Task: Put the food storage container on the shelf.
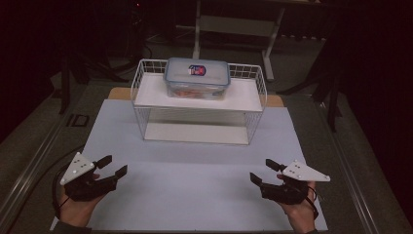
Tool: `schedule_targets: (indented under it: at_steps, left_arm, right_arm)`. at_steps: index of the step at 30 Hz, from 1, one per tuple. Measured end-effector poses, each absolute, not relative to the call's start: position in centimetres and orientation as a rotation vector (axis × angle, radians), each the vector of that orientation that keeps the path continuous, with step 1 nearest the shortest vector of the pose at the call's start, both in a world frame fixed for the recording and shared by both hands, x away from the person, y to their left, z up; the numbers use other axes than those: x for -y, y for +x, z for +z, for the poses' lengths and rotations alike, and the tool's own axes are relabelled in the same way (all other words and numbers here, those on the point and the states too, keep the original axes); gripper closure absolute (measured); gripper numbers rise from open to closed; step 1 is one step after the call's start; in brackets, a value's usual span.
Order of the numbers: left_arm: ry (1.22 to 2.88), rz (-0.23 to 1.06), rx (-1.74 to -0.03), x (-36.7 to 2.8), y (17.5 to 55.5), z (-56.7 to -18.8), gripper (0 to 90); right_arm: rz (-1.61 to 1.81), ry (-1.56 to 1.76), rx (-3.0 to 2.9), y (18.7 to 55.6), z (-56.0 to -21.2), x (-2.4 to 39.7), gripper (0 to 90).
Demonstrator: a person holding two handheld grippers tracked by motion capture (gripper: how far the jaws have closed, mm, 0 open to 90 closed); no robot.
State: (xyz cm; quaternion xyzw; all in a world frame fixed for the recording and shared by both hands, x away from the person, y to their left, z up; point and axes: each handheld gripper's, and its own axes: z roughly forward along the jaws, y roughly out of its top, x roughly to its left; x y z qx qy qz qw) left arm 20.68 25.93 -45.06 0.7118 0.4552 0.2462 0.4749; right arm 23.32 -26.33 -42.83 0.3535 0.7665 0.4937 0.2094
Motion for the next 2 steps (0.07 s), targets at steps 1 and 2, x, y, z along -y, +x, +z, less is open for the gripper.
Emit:
schedule_targets:
  at_steps: [1,2]
  left_arm:
    - [1.732,0.595,-1.118,-26.09,20.68,-45.19,35.4]
    - [1.727,0.603,-1.125,-26.19,20.62,-45.22,35.4]
  right_arm:
    - [1.373,0.983,-2.132,23.32,-42.83,26.33,26.1]
    - [1.381,0.989,-2.114,23.3,-42.96,26.53,26.1]
